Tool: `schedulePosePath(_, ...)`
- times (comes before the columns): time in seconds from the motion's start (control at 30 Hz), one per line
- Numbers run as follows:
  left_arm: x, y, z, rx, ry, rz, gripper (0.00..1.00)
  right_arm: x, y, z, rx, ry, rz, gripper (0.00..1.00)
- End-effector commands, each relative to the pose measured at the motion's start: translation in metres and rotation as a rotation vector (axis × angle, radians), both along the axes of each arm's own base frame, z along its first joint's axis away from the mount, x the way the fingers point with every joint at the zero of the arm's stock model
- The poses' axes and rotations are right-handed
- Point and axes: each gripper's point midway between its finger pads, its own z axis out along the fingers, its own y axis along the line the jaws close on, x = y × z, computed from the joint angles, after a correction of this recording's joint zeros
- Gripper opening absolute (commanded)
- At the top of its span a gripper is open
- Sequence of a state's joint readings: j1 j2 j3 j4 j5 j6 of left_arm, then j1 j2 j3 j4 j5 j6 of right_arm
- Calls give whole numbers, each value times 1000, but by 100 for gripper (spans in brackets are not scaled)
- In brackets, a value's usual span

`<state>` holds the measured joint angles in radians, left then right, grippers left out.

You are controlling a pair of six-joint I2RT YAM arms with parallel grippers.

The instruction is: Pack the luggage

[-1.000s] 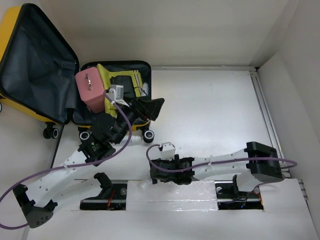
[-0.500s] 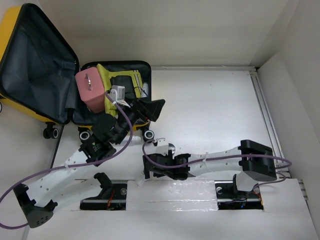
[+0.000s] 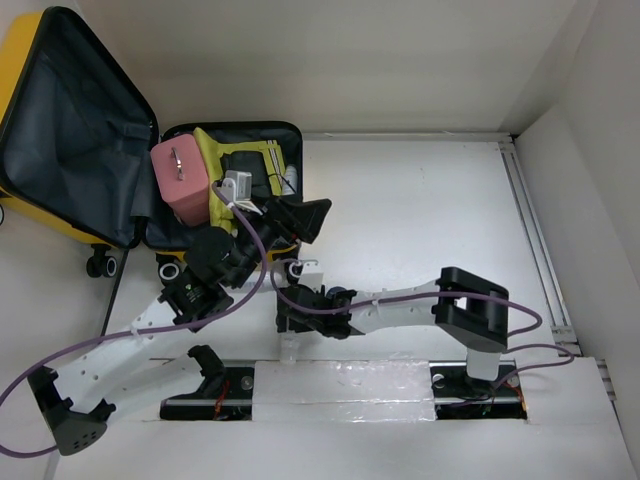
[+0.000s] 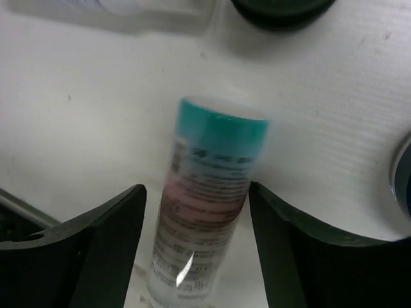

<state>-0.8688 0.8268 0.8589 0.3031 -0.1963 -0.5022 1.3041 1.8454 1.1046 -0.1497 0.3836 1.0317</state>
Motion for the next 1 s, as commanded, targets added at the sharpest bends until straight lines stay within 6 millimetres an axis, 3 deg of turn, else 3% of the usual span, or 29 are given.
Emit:
schedulePosePath(0.0,-2,3,21,-39,-46,3,80,12,-3,-9,-68,-42,-24,70)
schedulePosePath(0.07,-3,7,21,-39,-43,15,80,13,-19,-17,-130,-50,-40,66)
schedulePosePath(0.1,-2,11,24,-48,-46,30,80,13,-29,-20,-154,-54,-46,51)
schedulePosePath(0.13,-1,12,24,-50,-45,39,80,12,-37,-16,-165,-59,-51,47)
schedulePosePath(0.2,4,18,23,-47,-43,83,80,9,-55,-22,-206,-61,-47,48)
schedulePosePath(0.23,6,21,20,-42,-33,102,80,8,-58,-23,-222,-63,-38,55)
schedulePosePath(0.3,13,36,24,-35,-40,189,80,5,-64,-24,-274,-65,14,56)
schedulePosePath(0.43,17,57,38,-49,-42,288,80,7,-55,-14,-255,-82,48,32)
schedulePosePath(0.47,18,59,37,-51,-40,297,80,6,-52,-2,-219,-93,65,25)
schedulePosePath(0.57,19,61,38,-87,-18,309,80,11,-36,36,-103,-137,94,25)
schedulePosePath(0.7,15,82,46,-179,-16,375,79,35,-27,129,101,-247,109,27)
schedulePosePath(0.83,14,104,34,-236,18,458,76,79,-25,195,232,-357,138,27)
schedulePosePath(0.87,15,114,23,-243,36,502,74,89,-24,204,250,-374,141,27)
schedulePosePath(0.9,16,118,13,-231,60,526,73,110,-24,226,289,-404,122,27)
schedulePosePath(0.97,17,124,-3,-245,118,567,73,138,-14,231,302,-434,130,27)
